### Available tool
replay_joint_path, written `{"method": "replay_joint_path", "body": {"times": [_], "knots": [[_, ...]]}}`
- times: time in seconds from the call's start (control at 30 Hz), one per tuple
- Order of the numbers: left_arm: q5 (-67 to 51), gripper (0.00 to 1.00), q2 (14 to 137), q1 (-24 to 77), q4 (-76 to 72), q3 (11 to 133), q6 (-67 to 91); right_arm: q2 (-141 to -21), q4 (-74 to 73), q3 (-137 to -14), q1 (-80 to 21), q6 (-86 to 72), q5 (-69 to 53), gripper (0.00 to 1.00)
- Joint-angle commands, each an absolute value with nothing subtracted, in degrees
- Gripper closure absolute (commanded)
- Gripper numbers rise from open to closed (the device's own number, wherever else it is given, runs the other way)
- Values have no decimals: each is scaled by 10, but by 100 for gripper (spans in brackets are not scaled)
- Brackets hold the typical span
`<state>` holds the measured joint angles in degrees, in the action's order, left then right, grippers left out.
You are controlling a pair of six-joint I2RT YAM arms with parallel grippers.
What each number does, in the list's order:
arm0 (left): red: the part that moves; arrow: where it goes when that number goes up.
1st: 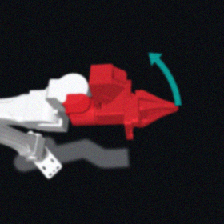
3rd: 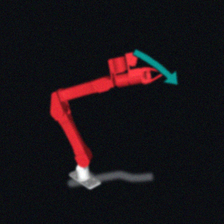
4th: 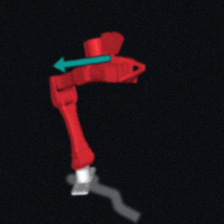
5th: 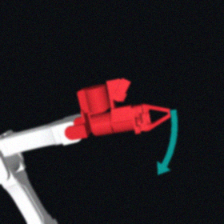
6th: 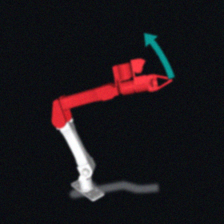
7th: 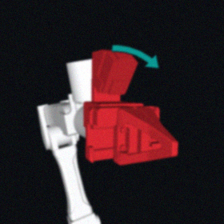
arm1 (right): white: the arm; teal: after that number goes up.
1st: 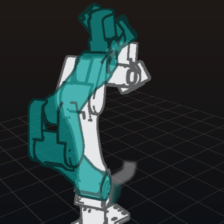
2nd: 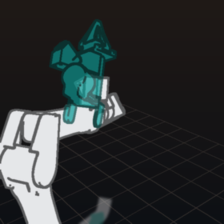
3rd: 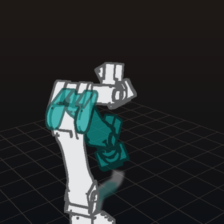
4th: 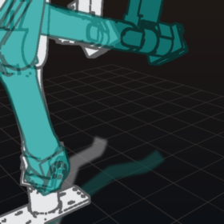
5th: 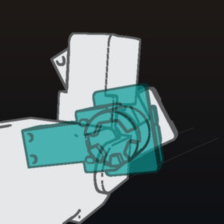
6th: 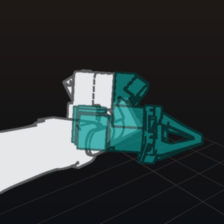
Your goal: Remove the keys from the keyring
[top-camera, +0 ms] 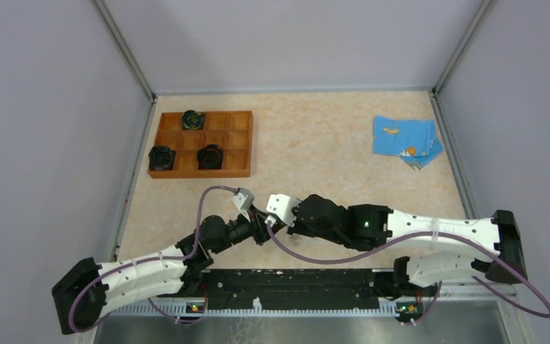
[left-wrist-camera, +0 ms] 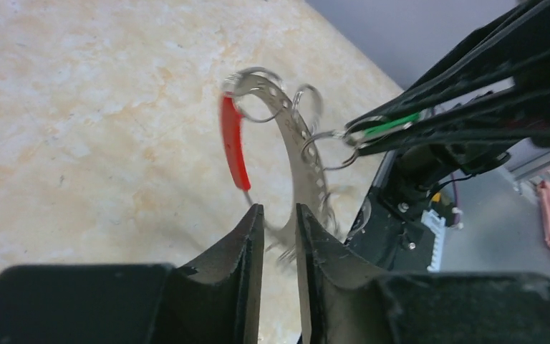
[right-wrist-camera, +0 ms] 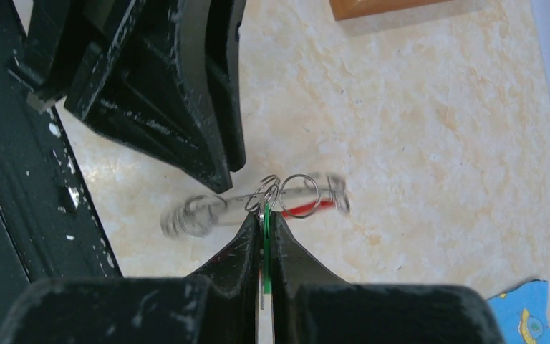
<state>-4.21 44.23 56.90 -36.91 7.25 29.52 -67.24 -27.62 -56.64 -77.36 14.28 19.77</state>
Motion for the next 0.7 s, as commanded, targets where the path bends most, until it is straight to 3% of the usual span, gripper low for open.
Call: {"method": "replay_joint_path", "body": {"times": [0.0,0.43,0.67], "knots": [[-27,69,424,571,-325,82,262,-681,-277,-618,-766,98,225,100],[-61,63,308,571,-294,76,133,-721,-347,-678,-740,53,193,100],[-84,59,304,572,-314,74,93,-730,-358,-697,-733,45,172,100]]}}
